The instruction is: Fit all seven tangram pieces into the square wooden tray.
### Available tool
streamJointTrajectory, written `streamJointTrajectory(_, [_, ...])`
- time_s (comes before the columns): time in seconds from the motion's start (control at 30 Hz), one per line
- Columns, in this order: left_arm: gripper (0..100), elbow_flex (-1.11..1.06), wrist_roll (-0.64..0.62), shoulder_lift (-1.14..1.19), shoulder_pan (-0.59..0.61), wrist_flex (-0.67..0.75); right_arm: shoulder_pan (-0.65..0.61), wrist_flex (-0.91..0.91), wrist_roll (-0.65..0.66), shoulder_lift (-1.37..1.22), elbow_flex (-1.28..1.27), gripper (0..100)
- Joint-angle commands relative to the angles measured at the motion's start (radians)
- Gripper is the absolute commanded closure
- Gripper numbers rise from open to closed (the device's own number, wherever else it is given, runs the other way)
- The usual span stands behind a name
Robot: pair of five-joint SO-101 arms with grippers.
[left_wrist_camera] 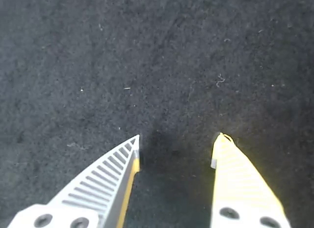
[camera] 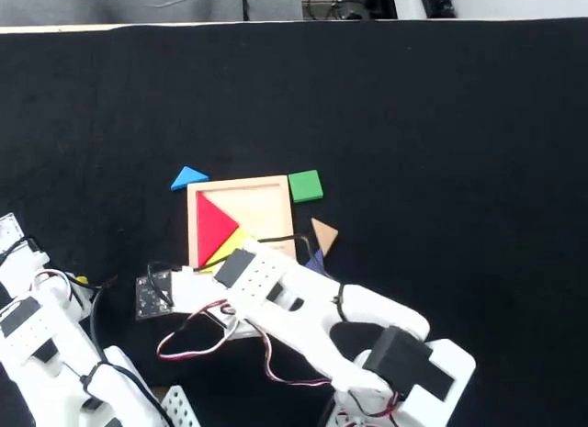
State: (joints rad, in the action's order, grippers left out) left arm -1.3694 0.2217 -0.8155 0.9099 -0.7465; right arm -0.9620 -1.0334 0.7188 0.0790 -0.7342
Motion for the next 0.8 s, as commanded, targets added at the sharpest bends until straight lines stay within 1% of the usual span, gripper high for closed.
streamJointTrajectory(0.0, [76,0.048,0.005,-0.018,0.005,-0.002,0.018,0.043,0.003,-0.01,0.005,83.6])
streamJointTrajectory(0.1, [76,0.047,0.005,-0.018,0.005,-0.002,0.058,0.08,0.003,-0.093,0.013,87.9])
streamJointTrajectory(0.27, [76,0.047,0.005,-0.018,0.002,-0.002,0.083,0.018,-0.003,-0.104,0.087,88.6])
streamJointTrajectory(0.37, [76,0.047,0.005,-0.018,0.001,-0.002,0.126,0.003,-0.005,-0.035,0.094,88.6])
streamJointTrajectory(0.43, [76,0.045,0.005,-0.018,-0.001,-0.002,0.158,-0.061,-0.005,0.058,0.113,88.6])
streamJointTrajectory(0.5, [76,0.045,0.005,-0.018,-0.001,0.002,0.201,-0.133,-0.041,0.185,0.14,88.6])
streamJointTrajectory(0.57, [76,0.039,0.005,-0.018,-0.001,0.026,0.262,-0.17,-0.095,0.32,0.157,88.6])
streamJointTrajectory(0.63, [76,0.03,0.003,-0.018,-0.001,0.037,0.351,-0.181,-0.135,0.433,0.159,88.6])
streamJointTrajectory(0.77, [76,0.028,0.003,-0.018,-0.001,0.038,0.588,-0.201,-0.213,0.536,0.13,88.6])
